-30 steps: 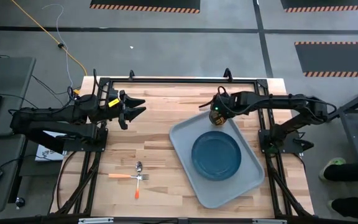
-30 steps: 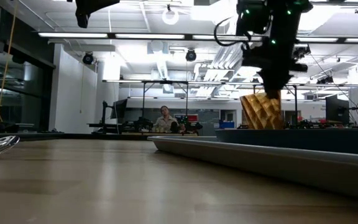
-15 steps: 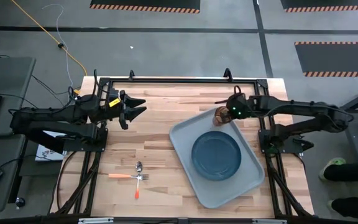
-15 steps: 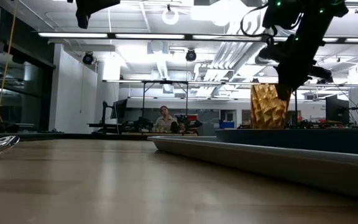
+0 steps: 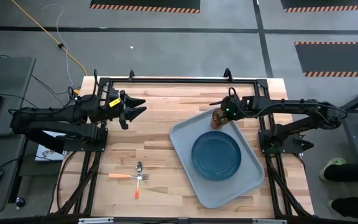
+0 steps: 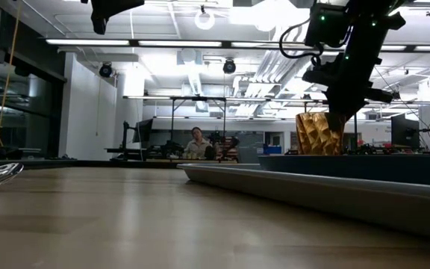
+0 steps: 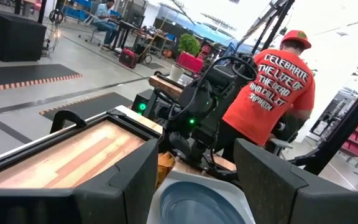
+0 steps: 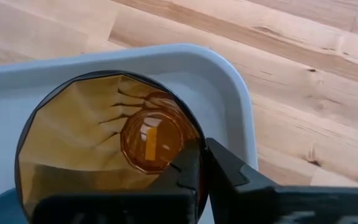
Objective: Pick and place plate/cup/fork/spoon on tray
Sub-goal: Put the brown glass on the gray serving tray to the top left of the blue plate, then put the orange spoon on the gray serving tray to the left of the blue plate
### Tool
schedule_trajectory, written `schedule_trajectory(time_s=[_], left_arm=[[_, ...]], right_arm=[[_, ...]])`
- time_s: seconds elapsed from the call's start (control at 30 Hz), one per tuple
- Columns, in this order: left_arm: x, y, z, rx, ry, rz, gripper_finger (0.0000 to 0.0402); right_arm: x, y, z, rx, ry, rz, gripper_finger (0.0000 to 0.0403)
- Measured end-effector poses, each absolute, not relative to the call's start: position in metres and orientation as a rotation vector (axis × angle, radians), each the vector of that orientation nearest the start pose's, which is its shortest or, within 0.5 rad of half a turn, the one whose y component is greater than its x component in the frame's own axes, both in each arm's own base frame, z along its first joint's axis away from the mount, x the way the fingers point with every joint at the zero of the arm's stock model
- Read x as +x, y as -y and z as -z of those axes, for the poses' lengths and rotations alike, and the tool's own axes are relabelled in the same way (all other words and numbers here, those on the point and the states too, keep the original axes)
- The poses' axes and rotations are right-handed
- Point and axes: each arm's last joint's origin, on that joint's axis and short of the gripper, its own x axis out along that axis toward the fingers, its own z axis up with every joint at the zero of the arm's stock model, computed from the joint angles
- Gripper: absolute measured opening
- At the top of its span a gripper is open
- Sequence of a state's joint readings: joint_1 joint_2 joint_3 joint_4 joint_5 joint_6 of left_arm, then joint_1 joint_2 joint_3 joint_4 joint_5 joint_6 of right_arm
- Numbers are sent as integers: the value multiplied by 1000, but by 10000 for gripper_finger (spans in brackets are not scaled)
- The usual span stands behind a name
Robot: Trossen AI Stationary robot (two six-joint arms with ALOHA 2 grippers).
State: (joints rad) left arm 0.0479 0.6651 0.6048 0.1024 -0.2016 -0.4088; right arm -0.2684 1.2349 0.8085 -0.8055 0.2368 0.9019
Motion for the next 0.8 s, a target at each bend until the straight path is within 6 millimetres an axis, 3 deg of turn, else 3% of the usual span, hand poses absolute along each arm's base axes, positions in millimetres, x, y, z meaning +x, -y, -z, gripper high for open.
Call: schedule_trajectory(time_s=[0.43, 0.8], left_arm=[[156, -13, -316, -410, 92, -237, 200], [156, -13, -315, -409, 90, -238, 200]], right_arm=[[201, 61, -217, 837, -955, 963, 59], [207, 65, -252, 769, -906, 985, 129]])
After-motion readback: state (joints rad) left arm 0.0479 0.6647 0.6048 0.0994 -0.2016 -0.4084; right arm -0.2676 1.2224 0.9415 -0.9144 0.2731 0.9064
